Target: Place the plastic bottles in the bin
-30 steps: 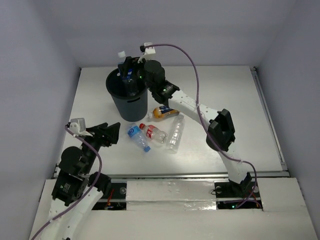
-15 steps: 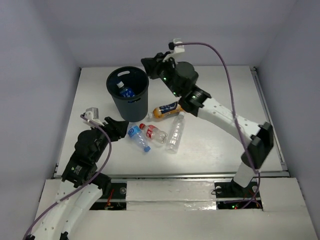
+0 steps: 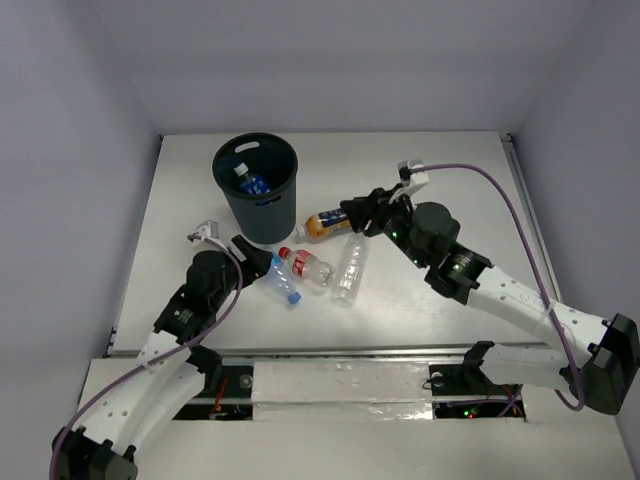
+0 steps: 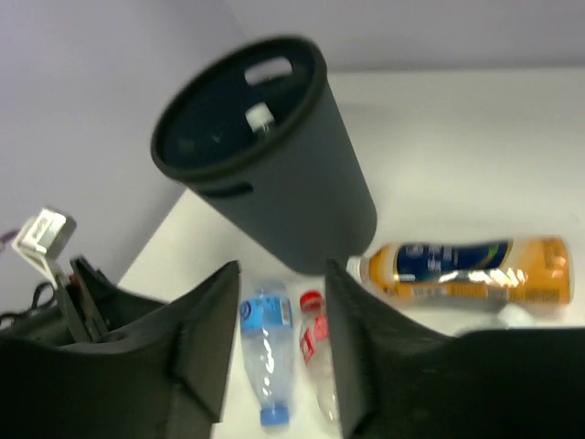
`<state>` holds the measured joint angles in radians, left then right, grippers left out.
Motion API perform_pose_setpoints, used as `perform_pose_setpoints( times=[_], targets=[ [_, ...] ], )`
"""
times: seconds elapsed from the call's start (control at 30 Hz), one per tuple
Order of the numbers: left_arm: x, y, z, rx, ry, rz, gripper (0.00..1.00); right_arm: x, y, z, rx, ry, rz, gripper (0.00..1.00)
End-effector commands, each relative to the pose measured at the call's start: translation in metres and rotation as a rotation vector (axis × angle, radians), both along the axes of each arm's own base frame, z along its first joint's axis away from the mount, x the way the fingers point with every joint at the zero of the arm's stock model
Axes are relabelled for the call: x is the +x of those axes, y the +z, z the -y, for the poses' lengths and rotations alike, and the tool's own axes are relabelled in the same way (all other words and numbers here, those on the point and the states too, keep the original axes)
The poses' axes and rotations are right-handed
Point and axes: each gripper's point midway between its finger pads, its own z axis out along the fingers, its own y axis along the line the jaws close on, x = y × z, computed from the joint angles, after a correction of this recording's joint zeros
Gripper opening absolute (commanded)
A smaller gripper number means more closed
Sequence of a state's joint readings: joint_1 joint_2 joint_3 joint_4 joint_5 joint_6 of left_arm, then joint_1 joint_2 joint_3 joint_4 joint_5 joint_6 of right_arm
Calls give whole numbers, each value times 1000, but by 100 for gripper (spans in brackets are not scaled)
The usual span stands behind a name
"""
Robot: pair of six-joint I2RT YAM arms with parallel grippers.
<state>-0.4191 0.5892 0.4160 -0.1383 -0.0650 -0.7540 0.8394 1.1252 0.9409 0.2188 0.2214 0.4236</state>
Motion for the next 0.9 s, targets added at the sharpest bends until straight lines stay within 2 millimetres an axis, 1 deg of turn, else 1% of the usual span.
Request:
perform_pose_setpoints(
  times=[0.0,0.03,0.07,0.1,0.13,0.2,0.23,0.37,0.43,0.63,0.77,0.87],
  targets=[
    [12,3,0,-20,40,23,73,-7,-11,8,-6,-6,-8,51],
    [12,0,2,-15,40,15,73,-8,-15,7,-13,0,-10,54],
    [13,-8,1,-4,47,-8,74,-7,-17,6,-20,3,-7,60],
    [14,-13,1,-1,54,-21,73,-7,-20,3,-25,11,-10,63],
    [15,-17,2,2,58,-24,74,-6,-26,-3,-42,34,-18,66],
    [15,-30,5,24,58,-61,74,-6,-28,-9,-58,58,-21,67],
    [14,-41,4,48,75,-90,74,-5,-33,-11,-77,62,-26,69],
    [12,-58,0,66,107,-124,74,-6,-41,-10,-86,66,-28,70],
    [17,-55,4,60,105,-104,75,-9,-44,-13,-84,88,-33,70],
    [32,-62,7,115,102,-114,77,-12,-61,-28,-89,152,-73,70],
    [41,-77,4,170,127,-144,79,-12,-66,-30,-97,158,-84,70],
    [49,-80,0,228,148,-153,79,-11,-68,-31,-96,157,-87,70]
  ],
)
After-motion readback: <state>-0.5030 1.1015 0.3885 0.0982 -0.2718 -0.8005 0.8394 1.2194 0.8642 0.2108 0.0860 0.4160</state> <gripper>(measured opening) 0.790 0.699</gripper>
